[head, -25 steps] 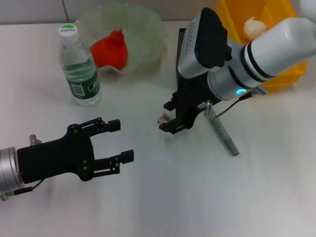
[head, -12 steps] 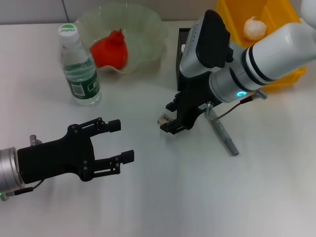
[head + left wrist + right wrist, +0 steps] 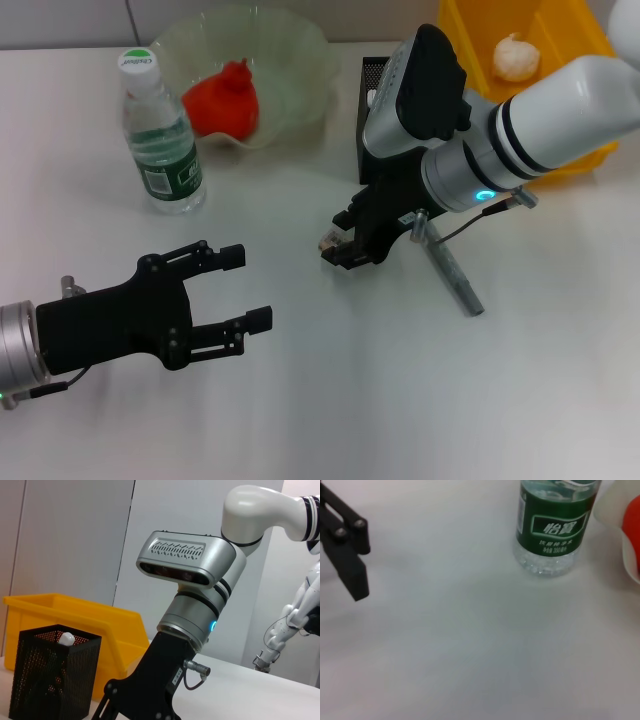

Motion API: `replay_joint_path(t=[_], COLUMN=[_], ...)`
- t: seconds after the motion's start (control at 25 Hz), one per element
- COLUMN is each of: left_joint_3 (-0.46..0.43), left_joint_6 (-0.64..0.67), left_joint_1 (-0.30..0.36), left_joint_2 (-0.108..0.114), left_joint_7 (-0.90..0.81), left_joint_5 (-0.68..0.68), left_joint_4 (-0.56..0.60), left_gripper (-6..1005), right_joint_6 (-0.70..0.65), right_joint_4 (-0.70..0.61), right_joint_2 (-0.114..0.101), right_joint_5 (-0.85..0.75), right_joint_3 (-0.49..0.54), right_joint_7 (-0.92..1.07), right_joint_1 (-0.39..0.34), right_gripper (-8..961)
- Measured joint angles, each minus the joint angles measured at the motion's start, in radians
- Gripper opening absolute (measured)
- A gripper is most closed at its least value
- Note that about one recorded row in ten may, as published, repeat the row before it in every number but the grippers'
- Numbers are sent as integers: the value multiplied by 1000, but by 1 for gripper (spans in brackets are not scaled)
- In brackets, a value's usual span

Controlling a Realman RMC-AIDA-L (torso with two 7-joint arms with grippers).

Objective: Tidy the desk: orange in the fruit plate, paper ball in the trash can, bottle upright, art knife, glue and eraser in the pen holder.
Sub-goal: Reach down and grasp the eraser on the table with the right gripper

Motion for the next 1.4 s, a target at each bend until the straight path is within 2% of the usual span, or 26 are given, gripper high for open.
replay_joint_path(t=[0.68, 1.32, 1.4], left_joint_3=[0, -10, -11], left_joint_6=[1, 8, 11], left_joint_1=[7, 7, 6], left_joint_2=[-2, -1, -1], left_joint_7=[1, 1, 1], left_joint_5=[0, 0, 0], left_joint_4=[0, 6, 6], left_gripper=[815, 815, 815], right_joint_6=[22, 35, 31], right_joint_4=[16, 24, 23], right_joint_2=[0, 0, 0], right_joint_5=[53, 53, 56], right_joint_3=[-39, -41, -36], right_joint_7=[-3, 0, 0], right_joint_1=[-2, 3, 3], right_gripper=[488, 271, 270])
